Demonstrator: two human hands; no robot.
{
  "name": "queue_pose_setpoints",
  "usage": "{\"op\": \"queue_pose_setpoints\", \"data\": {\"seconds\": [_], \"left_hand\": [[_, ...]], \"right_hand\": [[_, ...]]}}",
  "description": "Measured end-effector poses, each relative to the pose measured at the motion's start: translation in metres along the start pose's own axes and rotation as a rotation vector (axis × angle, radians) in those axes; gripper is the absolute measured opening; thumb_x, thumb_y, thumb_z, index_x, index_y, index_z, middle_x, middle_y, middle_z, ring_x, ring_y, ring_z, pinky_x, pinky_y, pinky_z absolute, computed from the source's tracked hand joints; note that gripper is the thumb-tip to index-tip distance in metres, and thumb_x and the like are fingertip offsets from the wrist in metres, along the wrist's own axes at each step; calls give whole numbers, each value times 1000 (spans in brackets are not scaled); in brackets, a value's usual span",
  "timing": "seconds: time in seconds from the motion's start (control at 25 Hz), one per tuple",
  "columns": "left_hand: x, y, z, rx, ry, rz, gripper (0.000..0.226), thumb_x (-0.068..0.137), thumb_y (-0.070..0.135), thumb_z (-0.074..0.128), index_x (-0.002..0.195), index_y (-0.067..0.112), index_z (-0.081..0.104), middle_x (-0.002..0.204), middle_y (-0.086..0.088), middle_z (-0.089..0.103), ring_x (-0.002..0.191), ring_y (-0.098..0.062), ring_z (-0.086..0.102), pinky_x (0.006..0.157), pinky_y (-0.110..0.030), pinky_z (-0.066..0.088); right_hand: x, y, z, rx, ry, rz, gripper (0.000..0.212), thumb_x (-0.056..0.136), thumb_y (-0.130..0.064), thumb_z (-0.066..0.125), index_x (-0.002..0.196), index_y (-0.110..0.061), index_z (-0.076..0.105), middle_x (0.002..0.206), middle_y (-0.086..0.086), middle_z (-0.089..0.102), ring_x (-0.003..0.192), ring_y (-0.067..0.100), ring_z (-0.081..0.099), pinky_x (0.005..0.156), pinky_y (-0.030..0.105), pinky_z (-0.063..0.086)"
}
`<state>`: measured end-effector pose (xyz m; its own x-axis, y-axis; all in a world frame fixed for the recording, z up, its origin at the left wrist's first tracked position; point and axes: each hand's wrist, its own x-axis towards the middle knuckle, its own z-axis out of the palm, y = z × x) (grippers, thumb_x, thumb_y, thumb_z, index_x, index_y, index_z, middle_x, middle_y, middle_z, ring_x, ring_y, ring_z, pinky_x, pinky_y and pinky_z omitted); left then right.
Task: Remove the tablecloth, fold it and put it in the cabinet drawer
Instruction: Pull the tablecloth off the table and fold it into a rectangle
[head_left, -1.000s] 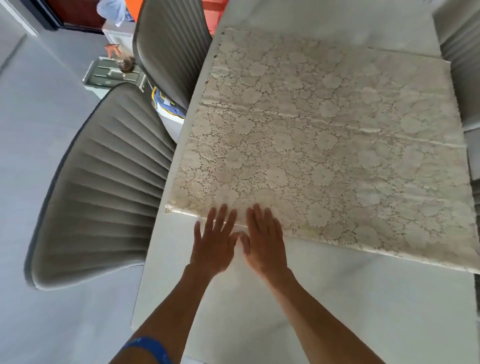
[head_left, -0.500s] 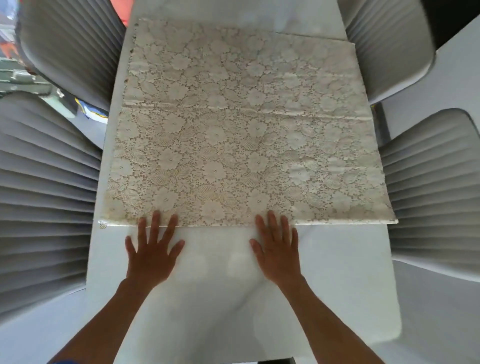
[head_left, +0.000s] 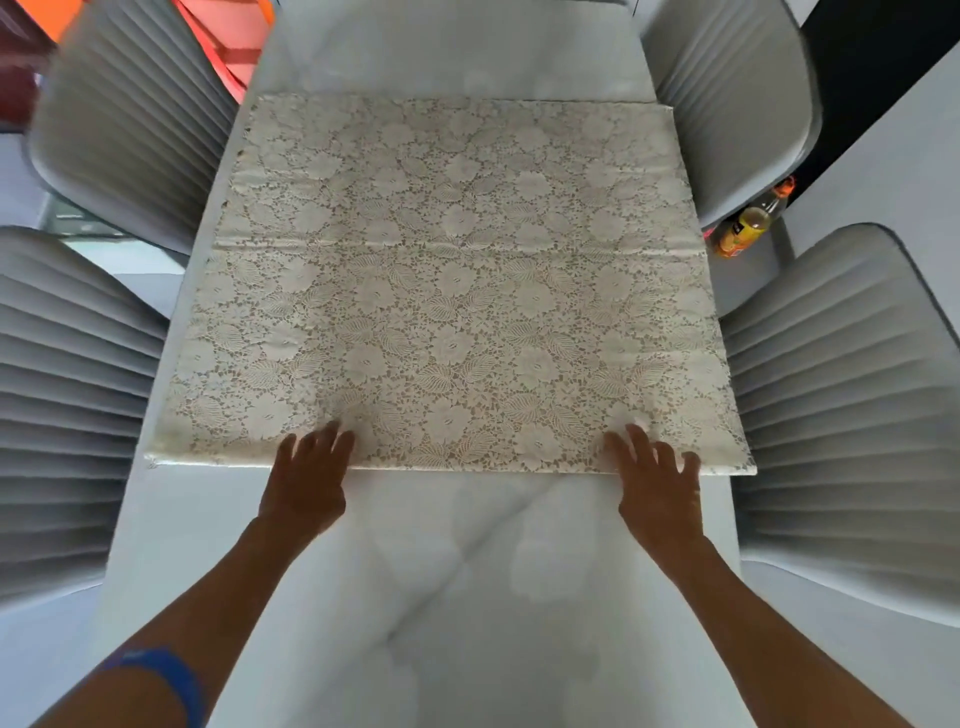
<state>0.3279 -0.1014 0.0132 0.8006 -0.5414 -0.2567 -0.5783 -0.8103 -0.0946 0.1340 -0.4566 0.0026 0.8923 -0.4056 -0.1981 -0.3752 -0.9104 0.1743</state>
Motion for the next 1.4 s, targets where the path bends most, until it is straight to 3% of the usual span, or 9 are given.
{"op": "queue_pose_setpoints", "data": {"seconds": [0.08,0.2,0.28,0.4,0.56,0.76,0.88,1.08,1.4], "left_hand": [[12,4,-4,27,46,50,44,77,11,40,108,-4,66,110,-26,67,77,-37,69,85,-52,53],[19,6,-4,38,-17,52,44,82,37,41,97,5,67,95,-17,68,70,-32,65,74,-42,53],[13,2,4,108,11,101,42,80,26,39,100,2,67,103,-22,69,72,-34,66,70,-43,54],[13,-18,11,73,113,22,44,77,10,35,103,-2,68,107,-26,69,74,-37,67,64,-45,55],[12,-41,6,-32,168,-29,42,79,18,34,101,-1,64,90,-19,71,81,-34,70,82,-51,52],[-16,-76,-16,-115,181,83,28,79,19,42,95,3,59,75,-11,69,80,-33,70,93,-51,48],[-52,-97,-19,-96,39,63,27,90,17,43,113,7,53,80,-5,72,85,-28,70,108,-47,37],[-154,-90,-17,39,-179,69,48,88,5,43,134,19,39,95,2,70,95,-19,67,117,-40,23],[-272,-46,-41,24,-316,-27,49,90,4,50,134,25,51,126,1,65,112,-20,63,95,-29,45]], "right_hand": [[10,15,0,-37,25,-43,57,66,3,70,122,-8,63,123,17,64,84,38,65,85,54,50],[12,1,2,22,81,-134,47,74,-18,69,119,-8,62,125,15,62,96,36,64,83,48,50],[7,-25,1,76,109,-223,43,79,-22,66,120,-10,63,130,13,62,104,35,63,80,45,50],[6,-47,2,152,115,-79,43,77,-8,67,120,-10,64,132,11,62,106,36,63,81,47,52],[11,-68,-2,139,65,62,65,72,4,65,135,-9,57,143,15,54,120,40,58,92,54,47],[5,-81,-14,64,-29,177,52,88,-5,52,139,-17,51,143,4,54,136,34,42,110,51,28],[-29,-72,-20,-45,-152,179,48,95,-13,41,139,-29,46,139,-10,56,140,24,35,115,46,18],[-121,-77,-43,-76,-291,85,33,92,-18,43,119,-28,58,113,-7,67,114,17,59,114,50,21],[-220,-47,-79,49,-496,79,23,91,-27,39,101,-25,60,101,-7,65,107,17,62,106,44,40]]}}
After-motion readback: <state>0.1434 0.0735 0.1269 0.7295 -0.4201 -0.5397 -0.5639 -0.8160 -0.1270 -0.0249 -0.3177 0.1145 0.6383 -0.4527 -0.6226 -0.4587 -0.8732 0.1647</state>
